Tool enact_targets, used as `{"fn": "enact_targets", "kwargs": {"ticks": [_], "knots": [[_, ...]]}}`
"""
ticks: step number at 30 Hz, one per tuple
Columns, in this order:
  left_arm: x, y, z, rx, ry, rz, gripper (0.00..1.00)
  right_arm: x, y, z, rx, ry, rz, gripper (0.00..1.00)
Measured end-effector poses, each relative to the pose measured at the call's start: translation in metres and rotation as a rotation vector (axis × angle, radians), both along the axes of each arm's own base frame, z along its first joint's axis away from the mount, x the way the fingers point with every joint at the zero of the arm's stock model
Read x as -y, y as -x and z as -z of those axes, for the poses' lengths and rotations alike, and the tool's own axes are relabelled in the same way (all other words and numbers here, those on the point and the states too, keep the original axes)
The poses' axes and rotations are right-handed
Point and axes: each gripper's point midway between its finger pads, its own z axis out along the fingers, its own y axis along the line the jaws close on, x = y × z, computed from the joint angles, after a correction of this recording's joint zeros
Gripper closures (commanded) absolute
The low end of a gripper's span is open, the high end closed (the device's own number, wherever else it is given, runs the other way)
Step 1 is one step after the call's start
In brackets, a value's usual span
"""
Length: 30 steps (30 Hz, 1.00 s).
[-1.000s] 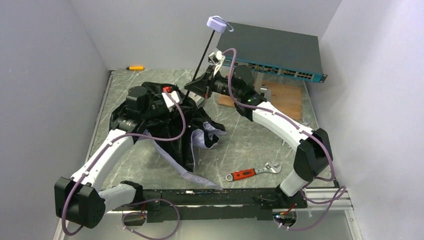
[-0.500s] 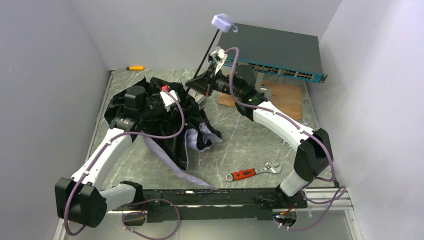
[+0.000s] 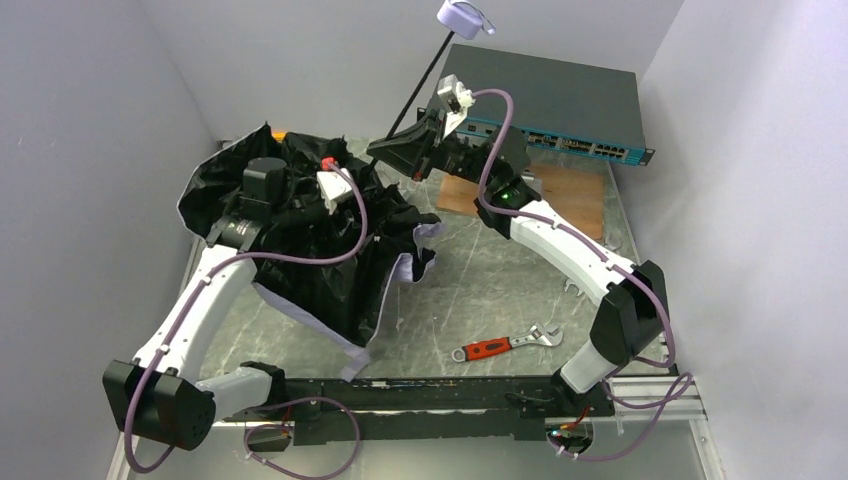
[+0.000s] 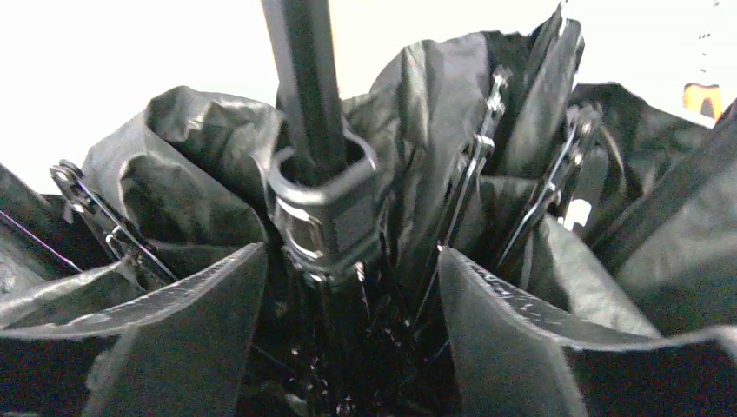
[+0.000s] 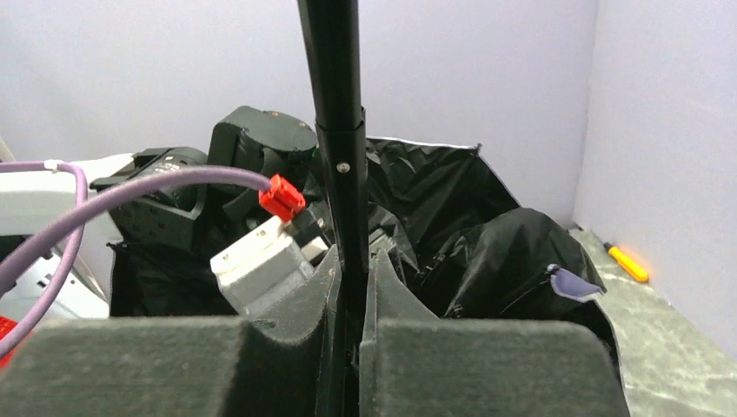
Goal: Open the umbrella
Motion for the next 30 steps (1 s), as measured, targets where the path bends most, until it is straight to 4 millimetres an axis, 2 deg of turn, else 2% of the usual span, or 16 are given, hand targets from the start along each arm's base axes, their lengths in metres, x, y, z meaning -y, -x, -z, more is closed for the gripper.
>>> {"fn": "enact_targets", "kwargs": {"ticks": [2, 3, 6, 8, 12, 15, 19, 22, 24, 26, 30], "knots": [[0.001, 0.000, -0.014, 0.026, 0.011, 0.003, 0.03, -0.001, 0.005, -0.005, 0.024, -0.009, -0.012, 1.00], [0.001, 0.000, -0.020, 0.033, 0.017, 0.002, 0.01, -0.001, 0.008, -0.006, 0.034, -0.010, -0.020, 1.00], [0.001, 0.001, -0.032, 0.043, 0.016, 0.004, 0.00, -0.004, 0.013, -0.006, 0.047, -0.009, -0.035, 1.00], [-0.001, 0.002, -0.033, 0.043, 0.002, 0.007, 0.00, -0.005, 0.015, -0.005, 0.052, -0.006, -0.042, 1.00], [-0.011, 0.008, -0.014, 0.004, -0.045, 0.009, 0.00, -0.007, 0.015, -0.002, 0.069, 0.009, -0.037, 1.00], [-0.018, 0.018, 0.001, -0.017, -0.063, 0.028, 0.00, -0.011, 0.015, 0.010, 0.085, 0.050, -0.031, 1.00], [-0.019, 0.036, -0.002, 0.039, -0.034, 0.057, 0.01, -0.021, 0.021, 0.037, 0.106, 0.128, -0.036, 1.00], [-0.017, 0.044, -0.013, 0.083, -0.017, 0.076, 0.14, -0.026, 0.029, 0.054, 0.110, 0.175, -0.056, 1.00], [-0.017, 0.046, -0.013, 0.087, -0.024, 0.089, 0.18, -0.025, 0.027, 0.066, 0.118, 0.204, -0.046, 1.00], [-0.019, 0.047, -0.004, 0.069, -0.051, 0.100, 0.19, -0.024, 0.023, 0.076, 0.113, 0.231, -0.029, 1.00], [-0.028, 0.054, 0.034, 0.011, -0.130, 0.104, 0.19, -0.021, 0.016, 0.083, 0.110, 0.260, -0.002, 1.00]]}}
